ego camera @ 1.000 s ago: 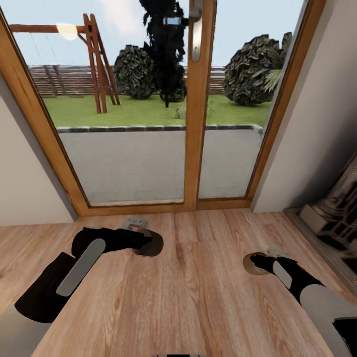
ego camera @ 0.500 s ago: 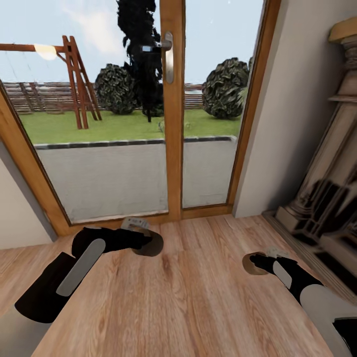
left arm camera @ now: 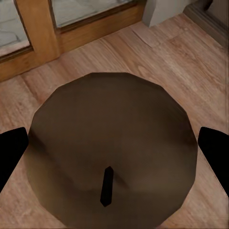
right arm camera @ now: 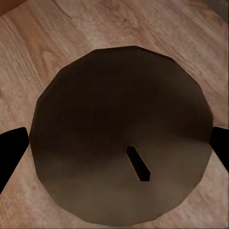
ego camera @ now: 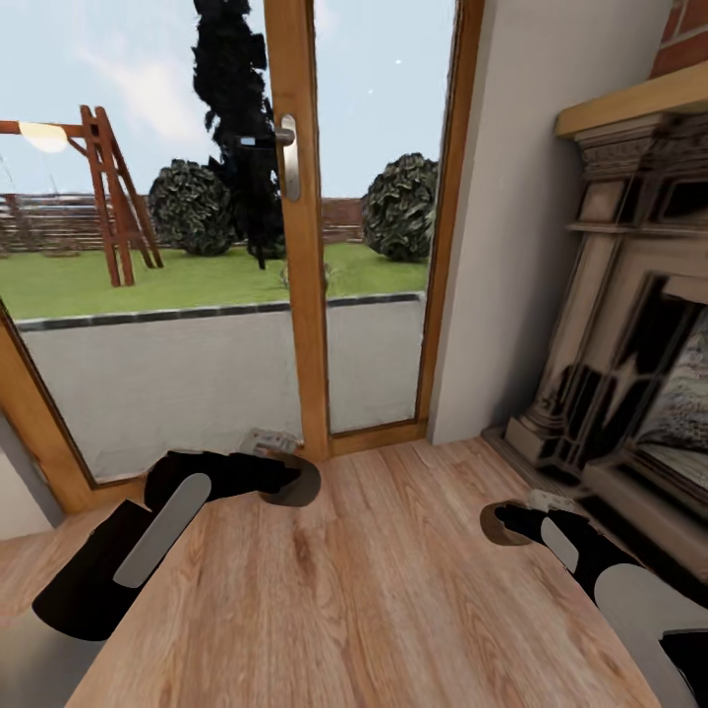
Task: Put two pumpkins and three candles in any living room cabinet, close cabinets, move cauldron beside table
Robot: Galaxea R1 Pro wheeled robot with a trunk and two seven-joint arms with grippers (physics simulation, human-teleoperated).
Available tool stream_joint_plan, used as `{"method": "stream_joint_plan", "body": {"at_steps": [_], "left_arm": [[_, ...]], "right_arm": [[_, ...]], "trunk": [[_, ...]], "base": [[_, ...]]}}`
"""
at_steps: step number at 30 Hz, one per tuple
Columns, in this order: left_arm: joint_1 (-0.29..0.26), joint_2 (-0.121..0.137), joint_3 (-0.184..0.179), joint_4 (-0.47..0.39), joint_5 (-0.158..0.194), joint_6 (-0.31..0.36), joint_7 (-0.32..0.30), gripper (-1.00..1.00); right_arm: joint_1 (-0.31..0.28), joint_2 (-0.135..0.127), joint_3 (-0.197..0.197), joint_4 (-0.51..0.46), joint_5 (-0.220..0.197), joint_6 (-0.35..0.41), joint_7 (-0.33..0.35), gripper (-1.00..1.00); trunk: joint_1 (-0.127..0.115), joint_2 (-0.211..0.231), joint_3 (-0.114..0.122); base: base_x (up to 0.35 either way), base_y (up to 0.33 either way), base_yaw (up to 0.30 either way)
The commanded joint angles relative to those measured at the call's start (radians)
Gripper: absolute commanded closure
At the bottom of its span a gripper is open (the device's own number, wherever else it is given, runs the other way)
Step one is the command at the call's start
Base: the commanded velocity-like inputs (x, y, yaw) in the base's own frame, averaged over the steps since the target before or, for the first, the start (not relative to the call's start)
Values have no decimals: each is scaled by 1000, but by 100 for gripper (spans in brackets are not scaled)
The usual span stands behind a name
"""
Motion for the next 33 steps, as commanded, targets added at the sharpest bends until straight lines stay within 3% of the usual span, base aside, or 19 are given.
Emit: {"method": "stream_joint_plan", "body": {"at_steps": [1, 12, 25, 33], "left_arm": [[-1, -2, -1, -1, 9, 2, 13, 100], [0, -17, -1, -4, 9, 2, 23, 100], [0, -17, -1, -4, 9, 2, 30, 100], [0, -17, -1, -4, 9, 2, 30, 100]], "right_arm": [[-1, -1, 7, -1, -4, 4, 1, 100], [-1, -1, 7, -1, -4, 4, 1, 100], [-1, -1, 7, -1, -4, 4, 1, 100], [-1, -2, 7, -1, -5, 1, 10, 100]], "trunk": [[-1, 0, 4], [-1, 0, 23], [-1, 0, 36], [-1, 0, 37]], "base": [[0, 0, -242], [-26, 0, -243], [-310, 0, -237], [-342, 0, -63]]}}
